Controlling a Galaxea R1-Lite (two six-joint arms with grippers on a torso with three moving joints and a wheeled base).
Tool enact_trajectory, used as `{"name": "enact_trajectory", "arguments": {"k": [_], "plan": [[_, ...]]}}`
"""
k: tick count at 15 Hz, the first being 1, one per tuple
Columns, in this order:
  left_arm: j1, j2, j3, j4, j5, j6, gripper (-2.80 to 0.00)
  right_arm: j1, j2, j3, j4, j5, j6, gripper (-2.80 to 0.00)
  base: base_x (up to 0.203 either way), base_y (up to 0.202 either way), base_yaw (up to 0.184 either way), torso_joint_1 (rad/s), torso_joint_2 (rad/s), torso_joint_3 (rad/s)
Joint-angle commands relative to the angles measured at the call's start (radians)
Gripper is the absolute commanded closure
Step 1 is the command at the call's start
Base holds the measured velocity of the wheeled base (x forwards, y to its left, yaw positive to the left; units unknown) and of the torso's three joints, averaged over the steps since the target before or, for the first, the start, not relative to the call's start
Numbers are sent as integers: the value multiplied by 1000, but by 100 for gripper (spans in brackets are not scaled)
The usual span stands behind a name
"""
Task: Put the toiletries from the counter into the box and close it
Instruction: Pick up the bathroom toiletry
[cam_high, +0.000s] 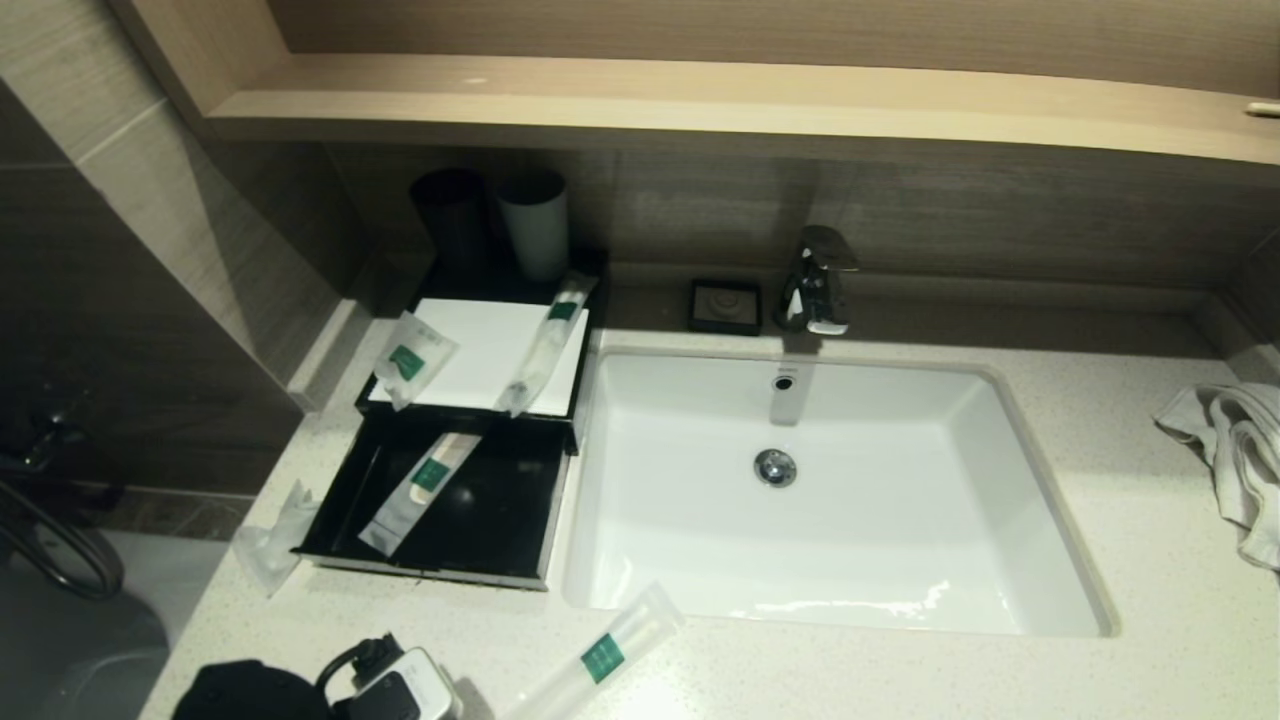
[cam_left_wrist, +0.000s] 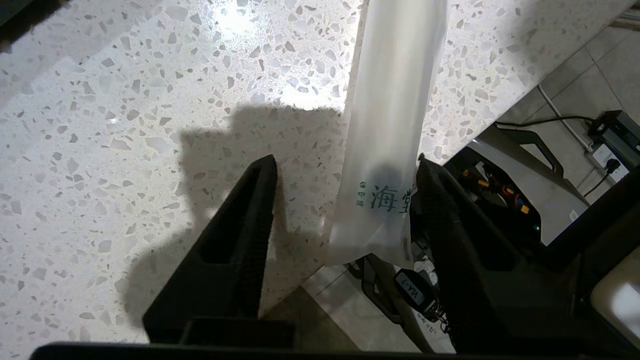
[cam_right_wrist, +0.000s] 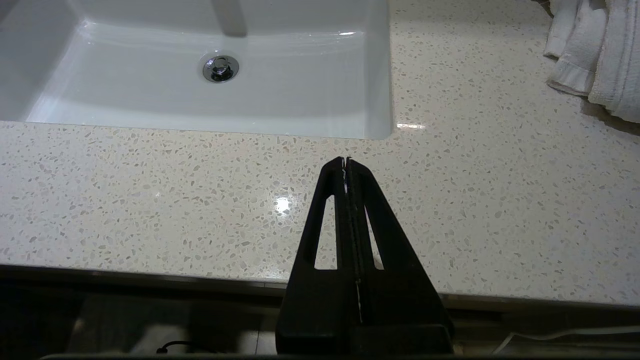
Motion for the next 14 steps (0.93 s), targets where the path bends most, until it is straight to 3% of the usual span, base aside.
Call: {"name": "enact_trajectory", "arguments": {"k": [1,14], "plan": [[0,1,0,-5,1,1,0,0,0,0,0,0,0,0,0,0,0,0,0,0],[0,-56,-7,-40,-6,-6,0,0,0,0,0,0,0,0,0,0,0,0,0,0]]}}
